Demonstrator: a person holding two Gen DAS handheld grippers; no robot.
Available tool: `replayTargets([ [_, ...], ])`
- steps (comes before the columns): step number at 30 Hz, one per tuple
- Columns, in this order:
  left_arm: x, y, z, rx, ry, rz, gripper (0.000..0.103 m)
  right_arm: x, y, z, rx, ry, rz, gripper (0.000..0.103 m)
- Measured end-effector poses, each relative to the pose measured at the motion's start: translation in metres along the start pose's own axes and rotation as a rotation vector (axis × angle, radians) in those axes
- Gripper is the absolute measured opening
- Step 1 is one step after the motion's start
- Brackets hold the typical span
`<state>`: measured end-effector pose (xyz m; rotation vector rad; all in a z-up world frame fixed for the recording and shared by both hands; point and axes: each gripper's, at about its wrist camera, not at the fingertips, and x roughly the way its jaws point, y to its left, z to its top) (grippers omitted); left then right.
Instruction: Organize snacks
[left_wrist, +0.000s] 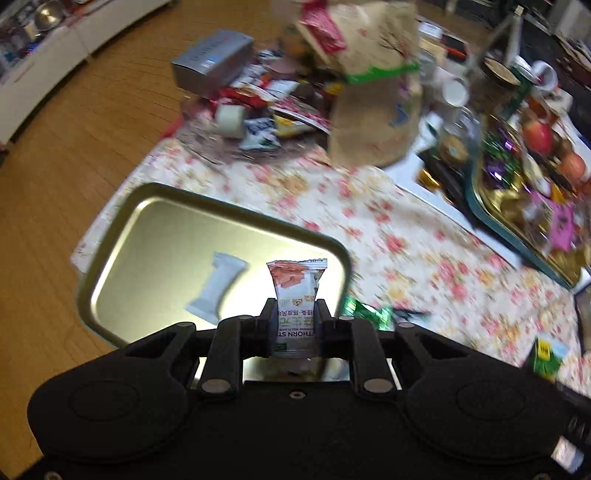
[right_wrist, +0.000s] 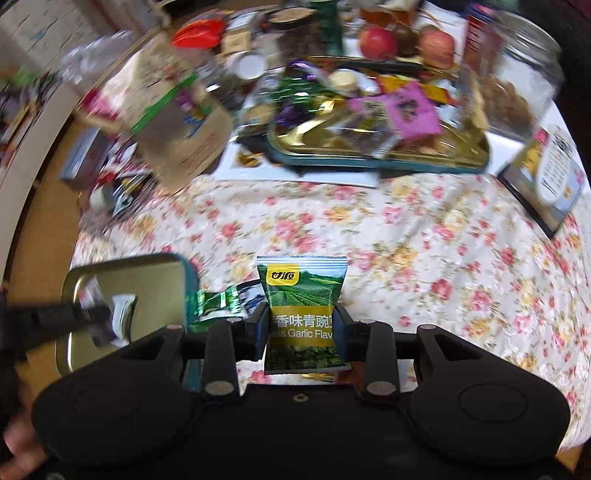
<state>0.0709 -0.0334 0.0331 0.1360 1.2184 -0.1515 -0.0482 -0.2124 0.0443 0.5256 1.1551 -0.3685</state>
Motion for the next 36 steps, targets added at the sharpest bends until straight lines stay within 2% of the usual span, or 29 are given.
replayTargets([
  [2, 0.006, 0.008, 0.005, -0.015, -0.026, 0.041, 0.026, 0.003, 0.017, -0.003, -0.034, 0.000, 0.013, 0.037],
  [4, 0.014, 0.018, 0.007, -0.027, -0.016, 0.065, 0.026, 0.006, 0.030, -0.004, -0.061, 0.003, 0.025, 0.037],
  [9, 0.034, 0.044, 0.011, -0.087, 0.102, -0.031, 0.026, 0.020, 0.071, -0.006, -0.130, 0.029, 0.058, 0.037],
  [19, 0.043, 0.091, 0.019, -0.169, 0.130, -0.005, 0.026, 0.044, 0.141, -0.010, -0.230, 0.056, 0.116, 0.037],
  [23, 0.046, 0.111, 0.019, -0.213, 0.136, 0.008, 0.027, 0.050, 0.159, -0.010, -0.239, 0.053, 0.137, 0.037],
  [30, 0.041, 0.121, 0.018, -0.205, 0.105, 0.013, 0.027, 0.049, 0.183, -0.010, -0.261, -0.004, 0.180, 0.038],
  [33, 0.041, 0.123, 0.018, -0.218, 0.107, -0.007, 0.032, 0.045, 0.186, -0.010, -0.263, -0.029, 0.191, 0.041],
  [34, 0.042, 0.124, 0.018, -0.221, 0.112, -0.013, 0.033, 0.045, 0.186, -0.010, -0.261, -0.031, 0.199, 0.046],
  [36, 0.044, 0.122, 0.018, -0.215, 0.124, -0.018, 0.033, 0.043, 0.184, -0.009, -0.256, -0.027, 0.219, 0.048],
])
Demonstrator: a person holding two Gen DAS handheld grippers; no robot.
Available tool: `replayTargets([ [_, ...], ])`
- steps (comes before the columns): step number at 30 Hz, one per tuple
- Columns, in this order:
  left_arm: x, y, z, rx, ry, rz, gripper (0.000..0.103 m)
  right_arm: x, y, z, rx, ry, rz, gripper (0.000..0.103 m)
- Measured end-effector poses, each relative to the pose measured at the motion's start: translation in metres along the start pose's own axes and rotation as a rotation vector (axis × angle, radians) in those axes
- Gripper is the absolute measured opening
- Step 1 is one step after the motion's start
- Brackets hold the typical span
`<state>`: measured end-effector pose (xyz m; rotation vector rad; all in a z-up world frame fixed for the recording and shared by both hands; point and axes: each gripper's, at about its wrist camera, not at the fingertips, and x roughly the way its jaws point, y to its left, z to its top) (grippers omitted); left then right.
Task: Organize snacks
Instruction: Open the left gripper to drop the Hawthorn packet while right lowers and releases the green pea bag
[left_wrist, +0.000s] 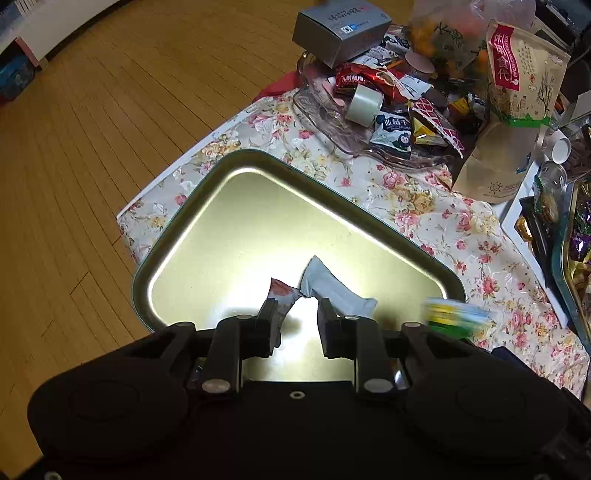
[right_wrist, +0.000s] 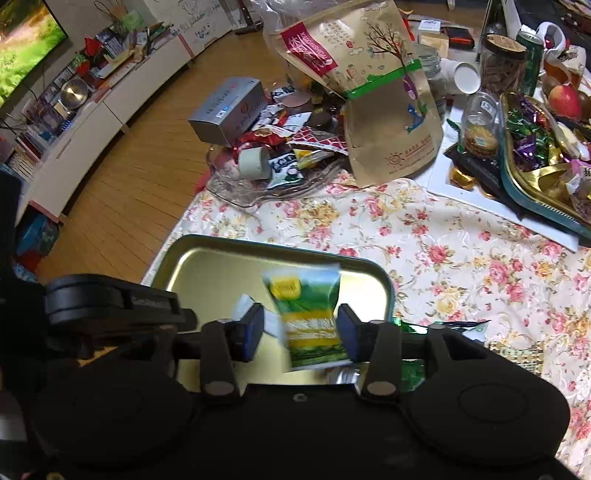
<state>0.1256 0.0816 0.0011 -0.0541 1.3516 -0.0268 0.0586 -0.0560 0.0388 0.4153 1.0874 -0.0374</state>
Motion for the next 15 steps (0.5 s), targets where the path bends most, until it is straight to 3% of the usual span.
replayTargets([
  [15, 0.001, -0.047, -0.020, 0.191, 0.044, -0.062, 0.033, 0.004, -0.046, -0.001, 0.135, 0.091, -0.104, 0.048],
])
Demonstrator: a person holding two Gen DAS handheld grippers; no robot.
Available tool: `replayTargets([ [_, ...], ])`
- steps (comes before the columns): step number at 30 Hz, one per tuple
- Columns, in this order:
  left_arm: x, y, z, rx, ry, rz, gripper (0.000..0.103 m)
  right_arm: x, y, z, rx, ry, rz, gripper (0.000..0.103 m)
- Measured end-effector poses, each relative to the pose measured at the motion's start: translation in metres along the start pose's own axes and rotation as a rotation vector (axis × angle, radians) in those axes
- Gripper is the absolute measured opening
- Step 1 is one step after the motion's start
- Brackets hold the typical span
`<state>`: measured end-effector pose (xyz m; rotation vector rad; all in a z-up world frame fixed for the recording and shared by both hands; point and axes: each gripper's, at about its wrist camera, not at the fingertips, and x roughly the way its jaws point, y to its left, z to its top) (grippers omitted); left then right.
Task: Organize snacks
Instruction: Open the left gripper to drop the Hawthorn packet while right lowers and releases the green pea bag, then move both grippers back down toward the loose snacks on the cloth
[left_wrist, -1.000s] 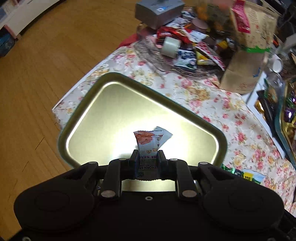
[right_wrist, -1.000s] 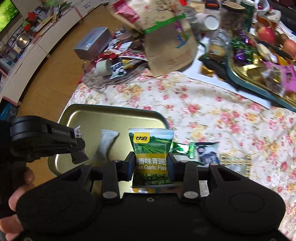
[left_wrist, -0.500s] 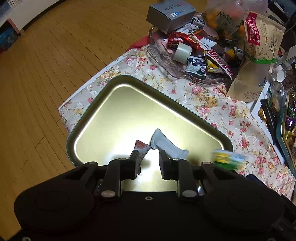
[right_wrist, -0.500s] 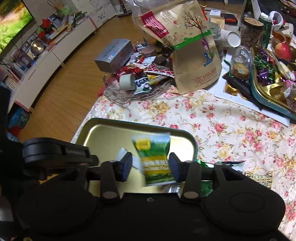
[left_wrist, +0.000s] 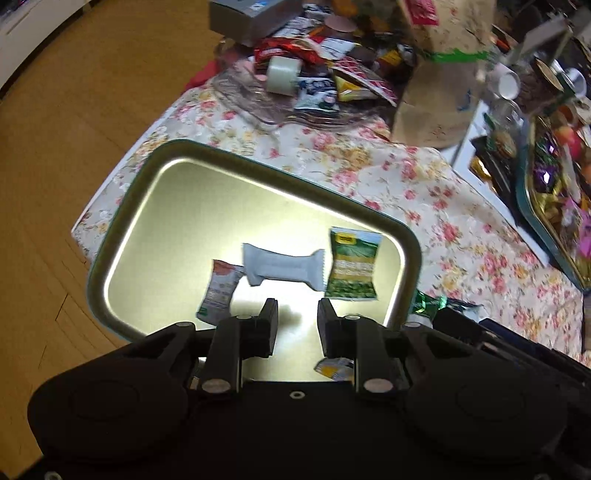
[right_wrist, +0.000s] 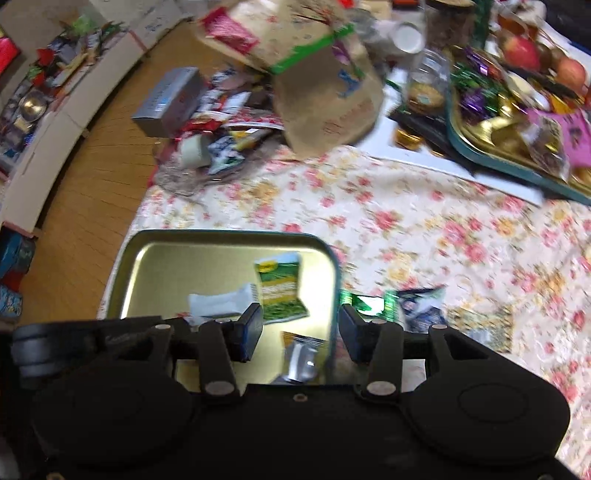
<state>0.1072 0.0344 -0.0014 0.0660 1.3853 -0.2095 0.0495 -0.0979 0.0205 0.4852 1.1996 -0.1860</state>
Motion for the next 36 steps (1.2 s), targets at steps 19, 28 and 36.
replayTargets([
  [19, 0.009, -0.083, -0.020, 0.183, 0.072, -0.078, 0.033, -0.010, -0.108, -0.006, 0.210, 0.091, -0.152, 0.048],
  [28, 0.013, -0.115, -0.029, 0.221, 0.107, -0.111, 0.033, -0.007, -0.158, -0.020, 0.291, 0.169, -0.213, 0.048],
  [36, 0.015, -0.138, -0.037, 0.262, 0.127, -0.135, 0.033, 0.004, -0.181, -0.039, 0.286, 0.237, -0.259, 0.048],
])
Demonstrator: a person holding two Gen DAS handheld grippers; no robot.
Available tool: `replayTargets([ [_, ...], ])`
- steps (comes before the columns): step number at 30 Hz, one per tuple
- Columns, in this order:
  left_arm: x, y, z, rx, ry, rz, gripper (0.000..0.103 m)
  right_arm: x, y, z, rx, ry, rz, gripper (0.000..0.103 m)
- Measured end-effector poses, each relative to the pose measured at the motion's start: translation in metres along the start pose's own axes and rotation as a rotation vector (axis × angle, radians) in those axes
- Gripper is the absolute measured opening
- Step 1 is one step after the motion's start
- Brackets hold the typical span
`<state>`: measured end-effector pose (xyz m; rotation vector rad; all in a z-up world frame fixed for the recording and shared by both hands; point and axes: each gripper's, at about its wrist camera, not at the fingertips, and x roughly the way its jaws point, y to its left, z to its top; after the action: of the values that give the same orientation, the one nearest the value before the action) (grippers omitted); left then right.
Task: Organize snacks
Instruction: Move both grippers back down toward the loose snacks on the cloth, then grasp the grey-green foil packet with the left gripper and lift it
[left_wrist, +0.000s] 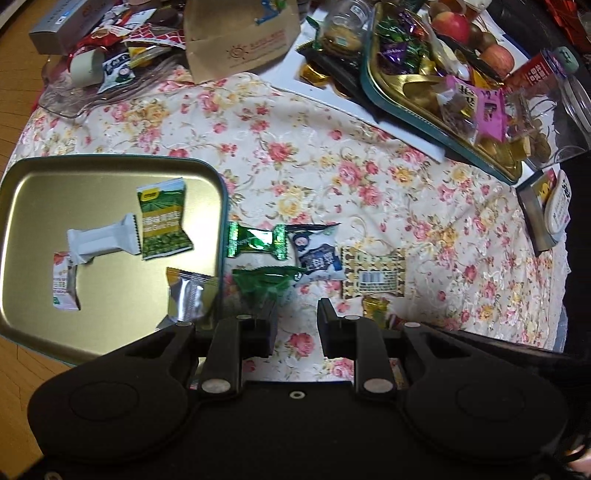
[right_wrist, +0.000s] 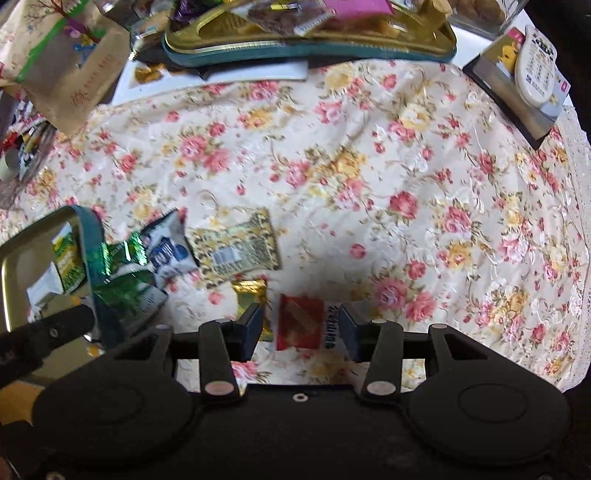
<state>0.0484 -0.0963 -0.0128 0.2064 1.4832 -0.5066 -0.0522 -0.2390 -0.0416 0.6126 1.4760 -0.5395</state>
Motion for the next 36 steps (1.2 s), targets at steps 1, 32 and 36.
replayTargets([
  [1, 0.001, -0.002, 0.000, 0.000, 0.006, -0.004, 0.033, 0.003, -0.002, -0.001, -0.002, 0.013, -0.007, 0.048],
  [32, -0.037, 0.057, 0.010, -0.265, -0.196, -0.046, 0.032, 0.021, 0.089, 0.011, 0.030, -0.198, 0.266, 0.040],
  [36, -0.036, 0.059, 0.011, -0.242, -0.181, -0.038, 0.032, 0.038, 0.105, 0.011, -0.008, -0.181, 0.196, 0.040],
])
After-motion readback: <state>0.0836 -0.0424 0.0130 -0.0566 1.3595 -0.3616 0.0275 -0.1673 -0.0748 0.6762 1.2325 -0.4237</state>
